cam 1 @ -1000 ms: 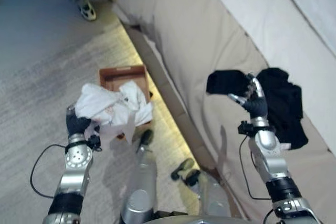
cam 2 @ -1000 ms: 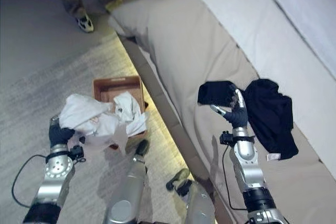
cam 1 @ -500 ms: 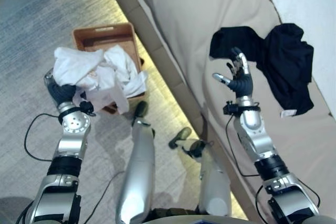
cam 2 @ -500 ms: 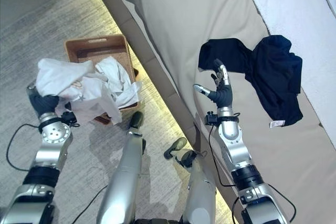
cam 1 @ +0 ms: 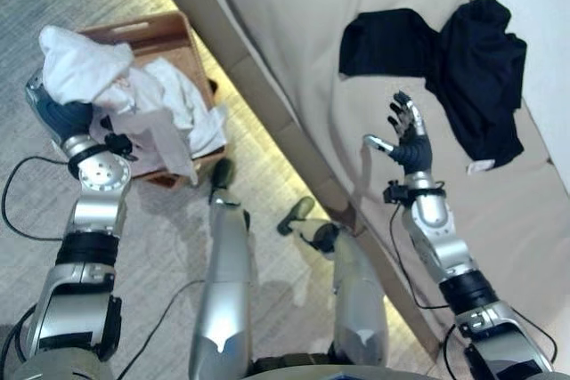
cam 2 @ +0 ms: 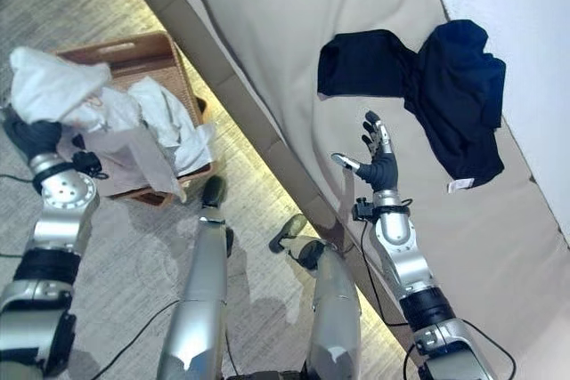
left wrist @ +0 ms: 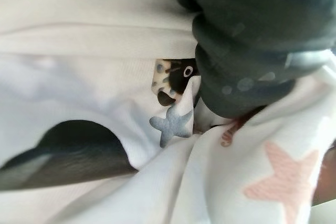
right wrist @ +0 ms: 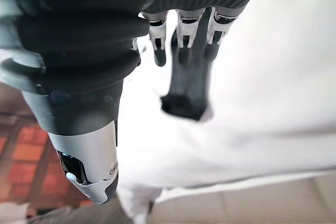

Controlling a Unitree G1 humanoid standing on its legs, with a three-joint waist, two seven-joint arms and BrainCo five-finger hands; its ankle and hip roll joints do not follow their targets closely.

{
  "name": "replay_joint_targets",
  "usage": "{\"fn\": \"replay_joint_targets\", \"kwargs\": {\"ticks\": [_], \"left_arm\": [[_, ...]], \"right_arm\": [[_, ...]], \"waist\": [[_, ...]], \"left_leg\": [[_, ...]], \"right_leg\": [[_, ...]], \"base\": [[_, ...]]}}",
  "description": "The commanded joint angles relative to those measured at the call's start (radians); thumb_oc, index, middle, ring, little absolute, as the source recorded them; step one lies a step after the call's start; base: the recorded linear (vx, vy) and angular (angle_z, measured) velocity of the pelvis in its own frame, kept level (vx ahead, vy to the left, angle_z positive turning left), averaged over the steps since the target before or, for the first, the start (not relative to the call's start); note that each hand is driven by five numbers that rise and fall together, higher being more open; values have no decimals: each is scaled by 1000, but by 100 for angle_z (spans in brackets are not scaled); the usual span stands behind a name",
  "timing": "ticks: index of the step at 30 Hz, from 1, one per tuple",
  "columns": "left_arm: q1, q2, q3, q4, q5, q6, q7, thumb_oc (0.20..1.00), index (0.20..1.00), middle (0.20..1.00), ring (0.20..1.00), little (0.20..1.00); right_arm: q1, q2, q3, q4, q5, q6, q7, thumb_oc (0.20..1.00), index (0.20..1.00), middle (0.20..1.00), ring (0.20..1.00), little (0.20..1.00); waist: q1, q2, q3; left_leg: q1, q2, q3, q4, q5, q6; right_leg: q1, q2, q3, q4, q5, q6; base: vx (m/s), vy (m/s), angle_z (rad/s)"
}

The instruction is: Pick up clothes into the bucket

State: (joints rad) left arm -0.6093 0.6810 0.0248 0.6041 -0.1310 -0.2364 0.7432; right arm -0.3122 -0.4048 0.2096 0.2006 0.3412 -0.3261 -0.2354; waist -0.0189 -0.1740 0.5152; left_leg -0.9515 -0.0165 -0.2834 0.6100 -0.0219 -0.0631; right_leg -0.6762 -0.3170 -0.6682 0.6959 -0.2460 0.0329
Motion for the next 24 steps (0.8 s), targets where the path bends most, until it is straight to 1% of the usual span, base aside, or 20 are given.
{"fn": "replay_joint_targets", "kwargs": {"ticks": [1,8,10,14,16,17,19,22,24], "left_arm": [[-47,94,-4,-12,28,-26,18,200,200,200,200,200],[-76,170,-38,49,34,-34,-24,200,200,200,200,200],[-79,174,-38,59,31,-35,-24,200,200,200,200,200],[-105,199,-39,118,17,-29,-14,200,200,200,200,200],[-108,200,-26,149,7,-24,-2,200,200,200,200,200],[-113,203,-10,194,-23,-20,7,200,200,200,200,200],[-119,210,-8,227,-34,-15,7,200,200,200,200,200],[-118,207,-6,271,-48,3,2,200,200,200,200,200],[-122,193,6,318,-98,10,-18,200,200,200,200,200]], "right_arm": [[35,-9,-38,-109,36,-78,19,1000,1000,1000,1000,1000],[72,-33,-66,-178,78,-102,46,1000,1000,1000,1000,1000],[72,-33,-69,-186,83,-105,46,1000,1000,1000,1000,1000],[71,-35,-65,-222,101,-114,49,1000,1000,1000,1000,1000],[84,-36,-74,-246,108,-121,51,1000,1000,1000,1000,1000],[99,-38,-81,-263,117,-128,52,1000,1000,1000,1000,1000],[108,-40,-85,-275,121,-129,53,1000,1000,1000,1000,1000],[127,-41,-99,-281,132,-136,52,1000,1000,1000,1000,1000],[133,-43,-102,-299,134,-139,49,1000,1000,1000,1000,1000]], "waist": [[26,-81,5],[-9,-85,5],[-11,-85,5],[-24,-96,5],[-29,-101,5],[-35,-108,5],[-40,-113,5],[-43,-116,5],[-48,-118,5]], "left_leg": [[44,13,7,39,-116,42],[-29,17,7,66,-118,43],[-44,17,8,73,-119,44],[-90,24,8,96,-120,46],[-107,24,7,100,-119,46],[-123,22,6,107,-118,45],[-128,23,3,110,-117,45],[-143,21,-1,116,-115,46],[-148,23,-4,115,-112,45]], "right_leg": [[15,-63,41,32,54,128],[-58,-64,48,55,45,123],[-74,-64,52,59,45,123],[-118,-66,61,68,52,128],[-135,-69,61,77,48,128],[-149,-70,60,85,45,126],[-154,-69,61,90,42,124],[-167,-69,60,97,38,120],[-172,-68,58,100,35,118]], "base": [[0,0,0],[-5,7,-1],[-17,35,-6],[-13,19,-5],[0,0,0],[0,0,0],[0,0,0],[0,0,0],[0,0,0]]}}
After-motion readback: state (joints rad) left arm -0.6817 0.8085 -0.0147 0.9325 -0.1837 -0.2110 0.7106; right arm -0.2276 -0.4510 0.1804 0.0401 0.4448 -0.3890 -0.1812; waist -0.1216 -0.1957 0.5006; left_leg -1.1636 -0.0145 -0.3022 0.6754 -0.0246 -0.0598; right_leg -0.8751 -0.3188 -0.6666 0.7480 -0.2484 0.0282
